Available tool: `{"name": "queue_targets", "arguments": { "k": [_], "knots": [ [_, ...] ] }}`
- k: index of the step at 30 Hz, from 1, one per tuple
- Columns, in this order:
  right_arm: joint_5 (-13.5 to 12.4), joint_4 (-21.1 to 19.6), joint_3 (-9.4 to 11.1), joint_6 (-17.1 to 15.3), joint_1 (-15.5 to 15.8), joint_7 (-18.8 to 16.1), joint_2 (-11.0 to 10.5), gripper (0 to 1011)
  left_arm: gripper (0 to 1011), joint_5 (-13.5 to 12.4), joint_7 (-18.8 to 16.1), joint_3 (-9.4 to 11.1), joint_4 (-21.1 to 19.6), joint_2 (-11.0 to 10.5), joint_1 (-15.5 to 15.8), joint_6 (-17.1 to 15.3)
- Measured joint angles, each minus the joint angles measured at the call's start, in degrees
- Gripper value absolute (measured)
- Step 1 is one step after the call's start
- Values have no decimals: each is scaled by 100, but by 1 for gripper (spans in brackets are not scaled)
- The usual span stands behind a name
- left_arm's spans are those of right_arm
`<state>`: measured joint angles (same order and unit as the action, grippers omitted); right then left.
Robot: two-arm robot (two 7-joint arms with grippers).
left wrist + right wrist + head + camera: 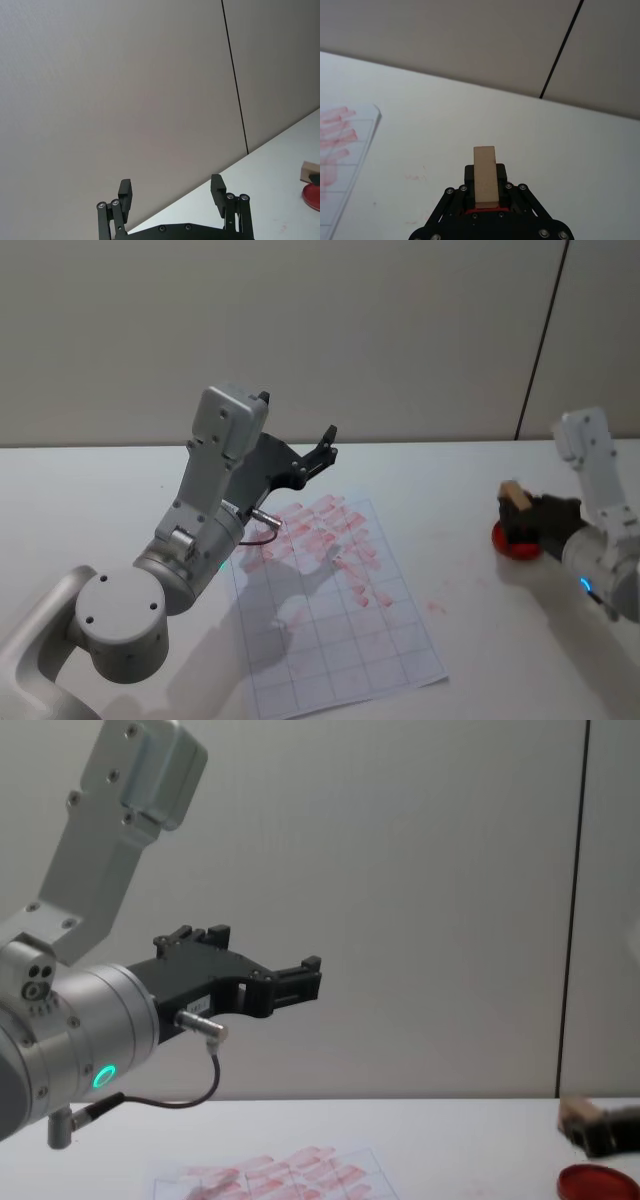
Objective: Use the one hand to pick up the stamp and affix it onto the A4 paper.
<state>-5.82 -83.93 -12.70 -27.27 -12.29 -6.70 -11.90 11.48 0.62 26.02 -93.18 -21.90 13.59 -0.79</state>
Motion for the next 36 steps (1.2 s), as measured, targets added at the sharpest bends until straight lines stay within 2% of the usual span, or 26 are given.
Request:
{"name": "queue_targets", "arguments": {
  "k": [7,17,27,36],
  "knots": [
    [8,-566,1,88,8,-28,9,228,1001,0,0,0,0,0,0,0],
    [-132,-993,-35,41,13,-171,74,227,1001,0,1,0,0,0,0,0],
    [-247,-986,-203,-185,20,-526,218,227,1001,0,0,0,0,0,0,0],
    [-159,-740,-466,-396,27,-895,386,227,1001,0,1,0,0,0,0,0]
  ]
}}
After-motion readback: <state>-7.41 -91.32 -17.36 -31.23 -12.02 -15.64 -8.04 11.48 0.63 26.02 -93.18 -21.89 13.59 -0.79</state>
